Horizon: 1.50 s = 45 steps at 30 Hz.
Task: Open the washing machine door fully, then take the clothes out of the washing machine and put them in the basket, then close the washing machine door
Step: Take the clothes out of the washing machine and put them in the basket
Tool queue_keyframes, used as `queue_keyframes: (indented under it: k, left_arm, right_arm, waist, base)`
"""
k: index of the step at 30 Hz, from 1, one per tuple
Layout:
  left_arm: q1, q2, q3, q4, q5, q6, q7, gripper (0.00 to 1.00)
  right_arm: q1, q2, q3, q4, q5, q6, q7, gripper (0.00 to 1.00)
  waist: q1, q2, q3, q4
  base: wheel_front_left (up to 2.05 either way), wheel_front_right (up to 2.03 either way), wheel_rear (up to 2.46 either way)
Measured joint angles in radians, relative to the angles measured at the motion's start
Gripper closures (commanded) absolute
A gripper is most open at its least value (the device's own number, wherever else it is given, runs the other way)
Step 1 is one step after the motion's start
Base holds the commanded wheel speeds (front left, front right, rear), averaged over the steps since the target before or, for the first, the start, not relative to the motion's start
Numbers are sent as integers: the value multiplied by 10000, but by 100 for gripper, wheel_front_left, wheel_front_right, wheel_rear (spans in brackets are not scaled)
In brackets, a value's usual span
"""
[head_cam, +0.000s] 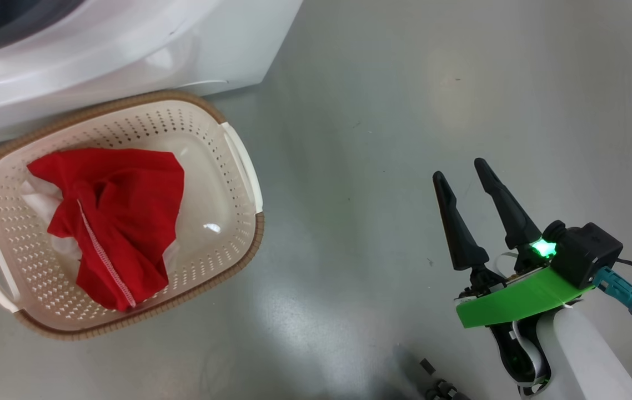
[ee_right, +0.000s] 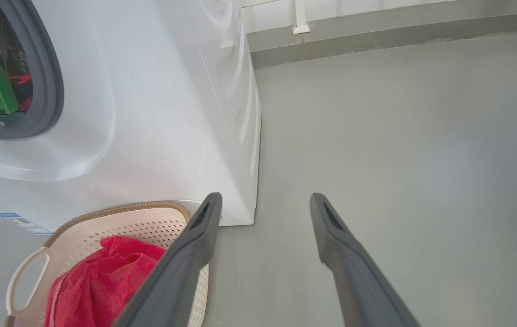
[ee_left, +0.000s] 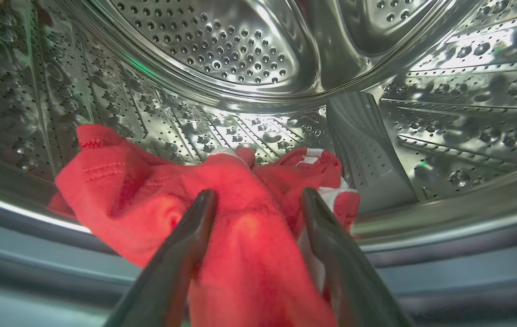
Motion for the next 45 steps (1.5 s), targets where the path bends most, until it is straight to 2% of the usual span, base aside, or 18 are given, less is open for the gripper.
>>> queue_keyframes:
  k: [9,10,12,13,17,21,27,32,45]
  left_arm:
    - [-26,104,-142,213,10,33,221,0]
    - [-25,102,-159,222,4,33,221,34]
    - [-24,105,-205,244,-10,33,221,70]
    - [-23,105,-221,251,-21,33,219,83]
    - [-22,105,-278,263,-23,33,219,100]
    - [-21,100,-322,276,-86,13,134,100]
    - [38,-98,-284,234,-491,-341,-422,100]
    - [474,-412,-163,-322,-823,-629,-602,100]
    - [3594,-1141,587,-5317,-1712,-1565,-614,100]
  right_arm:
    - [0,2,44,-38,96,0,0,0]
    - [0,2,50,-38,96,0,0,0]
    - [0,2,52,-46,96,0,0,0]
    - [0,2,52,-46,94,0,0,0]
    - [-1,2,48,-50,94,0,0,0]
    - [-1,2,4,-50,94,0,0,0]
    - [-1,2,-75,-35,65,0,0,0]
    - [3,4,-174,-38,-29,0,0,0]
    - [79,2,-545,-40,-466,0,0,0]
  waist:
    - [0,0,-15,-34]
    - [0,0,-30,-26]
    - [0,0,-49,-3]
    - [-1,0,-49,5]
    - [0,0,-48,31]
    - [-1,0,-68,70]
    - [0,0,-269,174]
    - [-1,0,-451,331]
    - [0,0,-1003,852]
  base:
    - [0,0,0]
    - [0,0,0]
    - [0,0,0]
    - [0,0,0]
    - [0,0,0]
    - [0,0,0]
    - [0,0,0]
    - [0,0,0]
    - [0,0,0]
